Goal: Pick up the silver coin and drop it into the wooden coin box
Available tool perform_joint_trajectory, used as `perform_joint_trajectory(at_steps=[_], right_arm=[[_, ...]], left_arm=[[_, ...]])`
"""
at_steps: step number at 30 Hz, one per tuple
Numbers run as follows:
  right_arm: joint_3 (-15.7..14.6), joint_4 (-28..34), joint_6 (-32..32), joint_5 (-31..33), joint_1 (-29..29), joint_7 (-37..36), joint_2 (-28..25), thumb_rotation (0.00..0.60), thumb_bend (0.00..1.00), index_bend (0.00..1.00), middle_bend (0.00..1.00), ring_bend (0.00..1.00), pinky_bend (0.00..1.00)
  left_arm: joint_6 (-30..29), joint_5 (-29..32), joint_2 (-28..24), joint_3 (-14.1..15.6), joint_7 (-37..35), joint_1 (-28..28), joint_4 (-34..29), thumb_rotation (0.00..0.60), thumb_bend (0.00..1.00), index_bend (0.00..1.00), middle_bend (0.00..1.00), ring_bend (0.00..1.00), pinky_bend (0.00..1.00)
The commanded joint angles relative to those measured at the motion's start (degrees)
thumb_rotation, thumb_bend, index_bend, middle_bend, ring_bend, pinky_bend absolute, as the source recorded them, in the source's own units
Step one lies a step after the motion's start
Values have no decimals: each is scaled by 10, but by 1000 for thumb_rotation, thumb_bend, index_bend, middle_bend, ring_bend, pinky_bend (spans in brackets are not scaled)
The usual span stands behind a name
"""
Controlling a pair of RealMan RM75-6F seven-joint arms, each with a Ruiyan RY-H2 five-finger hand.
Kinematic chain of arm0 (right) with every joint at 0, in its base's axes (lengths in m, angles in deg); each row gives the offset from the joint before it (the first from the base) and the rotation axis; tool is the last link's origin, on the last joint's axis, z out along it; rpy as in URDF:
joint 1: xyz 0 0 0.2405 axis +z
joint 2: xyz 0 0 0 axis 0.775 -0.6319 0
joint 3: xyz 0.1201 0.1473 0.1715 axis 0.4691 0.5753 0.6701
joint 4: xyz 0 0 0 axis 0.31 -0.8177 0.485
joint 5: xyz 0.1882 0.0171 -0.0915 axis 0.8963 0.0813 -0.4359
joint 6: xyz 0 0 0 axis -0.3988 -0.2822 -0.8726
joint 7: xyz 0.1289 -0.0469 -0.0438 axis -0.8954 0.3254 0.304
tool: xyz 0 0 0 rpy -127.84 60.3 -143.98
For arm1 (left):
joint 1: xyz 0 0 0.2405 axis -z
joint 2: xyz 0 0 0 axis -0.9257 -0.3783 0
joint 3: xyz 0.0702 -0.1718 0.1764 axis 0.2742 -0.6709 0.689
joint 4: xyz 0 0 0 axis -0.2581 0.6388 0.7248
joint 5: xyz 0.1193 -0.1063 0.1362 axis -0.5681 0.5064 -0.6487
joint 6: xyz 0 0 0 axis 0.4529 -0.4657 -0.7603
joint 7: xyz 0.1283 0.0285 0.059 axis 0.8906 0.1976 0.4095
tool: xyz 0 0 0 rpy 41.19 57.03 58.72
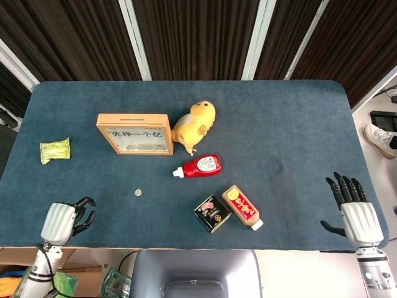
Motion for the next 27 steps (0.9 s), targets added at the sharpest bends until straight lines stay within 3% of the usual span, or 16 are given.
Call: perform_joint_trajectory(at_steps=[1,7,12,27], right_arm=[[1,0,-2,3,1,1,0,600,170,0,0,0,0],[2,0,-5,7,2,-1,-1,600,170,0,0,0,0],[2,0,-8,8,3,-1,-1,600,170,0,0,0,0],[5,1,-10,16,5,-2,-2,600,170,0,0,0,0]], left_arm=[[32,34,43,-18,16,21,29,600,410,499,1000,1000,1000],[80,65,79,-29,72,47,47,600,412,462,1000,1000,1000],[109,71,108,-28,59,71,73,600,404,454,1000,1000,1000],[168,110,169,-39,156,119,116,600,401,437,1000,1000,1000]])
